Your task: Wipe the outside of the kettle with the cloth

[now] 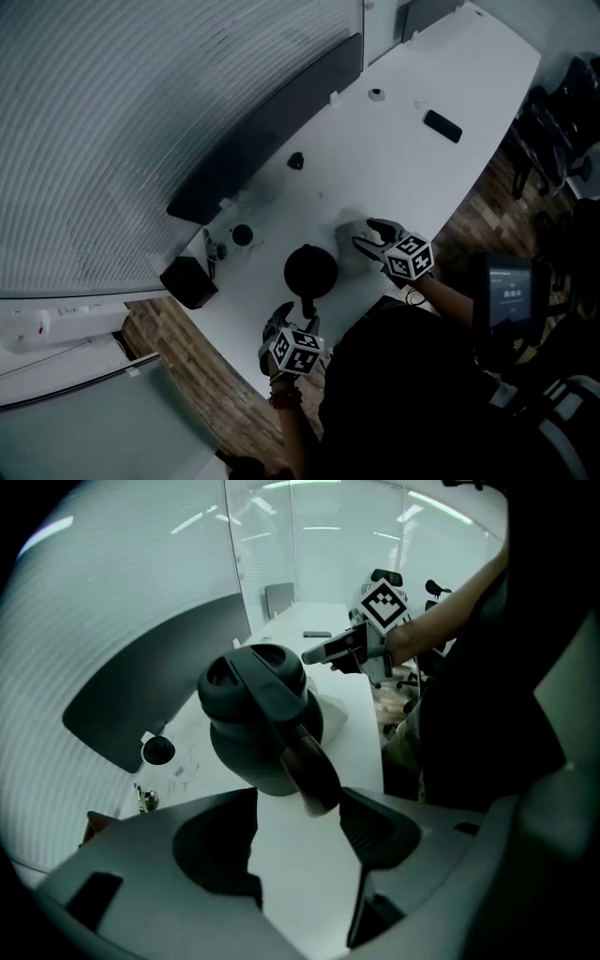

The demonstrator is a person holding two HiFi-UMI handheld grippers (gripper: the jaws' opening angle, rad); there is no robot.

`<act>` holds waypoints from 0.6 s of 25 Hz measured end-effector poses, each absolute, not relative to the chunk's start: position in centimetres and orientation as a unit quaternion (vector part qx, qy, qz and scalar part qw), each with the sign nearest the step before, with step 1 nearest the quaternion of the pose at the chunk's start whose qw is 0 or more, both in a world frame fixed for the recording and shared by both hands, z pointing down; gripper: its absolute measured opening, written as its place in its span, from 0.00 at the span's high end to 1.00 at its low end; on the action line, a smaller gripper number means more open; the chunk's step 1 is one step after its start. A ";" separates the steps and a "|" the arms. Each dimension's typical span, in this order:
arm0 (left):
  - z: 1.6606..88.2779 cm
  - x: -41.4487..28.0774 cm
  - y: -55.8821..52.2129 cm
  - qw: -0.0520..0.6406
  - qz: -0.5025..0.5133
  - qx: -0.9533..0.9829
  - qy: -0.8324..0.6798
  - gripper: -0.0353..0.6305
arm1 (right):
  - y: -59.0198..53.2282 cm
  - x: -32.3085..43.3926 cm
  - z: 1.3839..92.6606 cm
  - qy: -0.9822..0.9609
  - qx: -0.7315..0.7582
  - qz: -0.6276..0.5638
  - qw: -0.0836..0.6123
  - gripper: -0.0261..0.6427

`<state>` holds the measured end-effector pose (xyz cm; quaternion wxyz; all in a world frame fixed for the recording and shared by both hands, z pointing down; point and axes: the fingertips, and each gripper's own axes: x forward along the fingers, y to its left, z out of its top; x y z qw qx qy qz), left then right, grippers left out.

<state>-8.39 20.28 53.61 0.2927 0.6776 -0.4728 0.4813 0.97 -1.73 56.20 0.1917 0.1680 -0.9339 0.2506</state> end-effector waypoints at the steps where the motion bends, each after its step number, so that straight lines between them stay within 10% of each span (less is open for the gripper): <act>1: 52.9 -8.6 20.6 0.285 0.471 0.681 -0.483 0.55 | -1.7 0.8 55.1 -0.941 0.170 0.227 0.186 0.56; 6: 48.5 -10.7 22.2 0.226 0.421 0.676 -0.561 0.63 | 1.9 -0.7 49.4 -0.970 0.122 0.098 0.186 0.57; 8: 45.5 -11.8 21.9 0.182 0.352 0.675 -0.623 0.94 | 4.0 -1.5 46.8 -0.980 0.093 0.063 0.167 0.72; 10: 42.0 -11.4 21.4 0.140 0.236 0.705 -0.654 0.94 | 6.2 -2.0 44.8 -0.985 0.064 0.049 0.153 0.93; 15: 37.4 -9.2 21.2 0.081 0.064 0.739 -0.666 0.94 | 11.0 -3.2 41.1 -0.992 0.003 0.041 0.116 0.96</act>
